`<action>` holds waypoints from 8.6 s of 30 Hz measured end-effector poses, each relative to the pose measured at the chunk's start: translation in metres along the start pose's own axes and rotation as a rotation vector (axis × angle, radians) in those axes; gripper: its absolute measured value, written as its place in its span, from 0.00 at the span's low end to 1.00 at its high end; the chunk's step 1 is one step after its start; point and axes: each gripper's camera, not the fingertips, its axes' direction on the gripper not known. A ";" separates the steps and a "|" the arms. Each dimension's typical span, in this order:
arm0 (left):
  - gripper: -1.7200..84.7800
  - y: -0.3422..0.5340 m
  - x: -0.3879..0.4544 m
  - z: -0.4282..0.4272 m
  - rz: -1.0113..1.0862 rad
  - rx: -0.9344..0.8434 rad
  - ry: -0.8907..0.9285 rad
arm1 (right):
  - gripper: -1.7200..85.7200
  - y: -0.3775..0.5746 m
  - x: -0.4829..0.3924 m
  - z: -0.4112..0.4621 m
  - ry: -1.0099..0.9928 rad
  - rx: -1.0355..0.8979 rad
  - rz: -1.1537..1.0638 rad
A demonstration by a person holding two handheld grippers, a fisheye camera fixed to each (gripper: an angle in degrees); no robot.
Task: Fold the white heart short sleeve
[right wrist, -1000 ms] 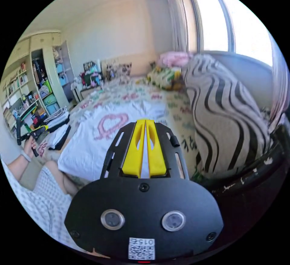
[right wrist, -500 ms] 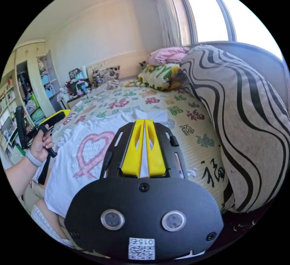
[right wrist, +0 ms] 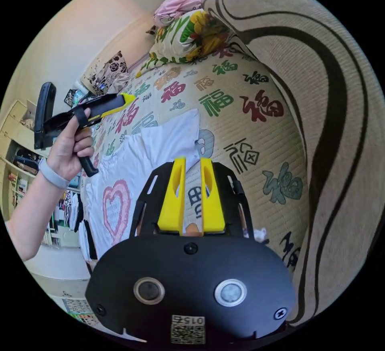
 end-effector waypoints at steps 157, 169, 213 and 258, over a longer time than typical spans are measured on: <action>0.07 0.418 -0.478 -0.443 -0.494 0.031 -0.088 | 0.08 -0.236 -0.737 0.541 -0.103 -0.621 -0.805; 0.03 0.256 -0.590 -0.367 -0.337 0.130 -0.069 | 0.08 -0.243 -0.753 0.507 -0.170 -0.611 -0.844; 0.02 0.128 -0.657 -0.125 -0.094 -0.392 -0.065 | 0.03 -0.356 -0.537 0.330 0.173 -0.668 -0.665; 0.01 0.442 -0.411 -0.308 -0.197 -0.338 0.104 | 0.01 0.019 -0.302 0.086 -0.009 -0.778 -0.770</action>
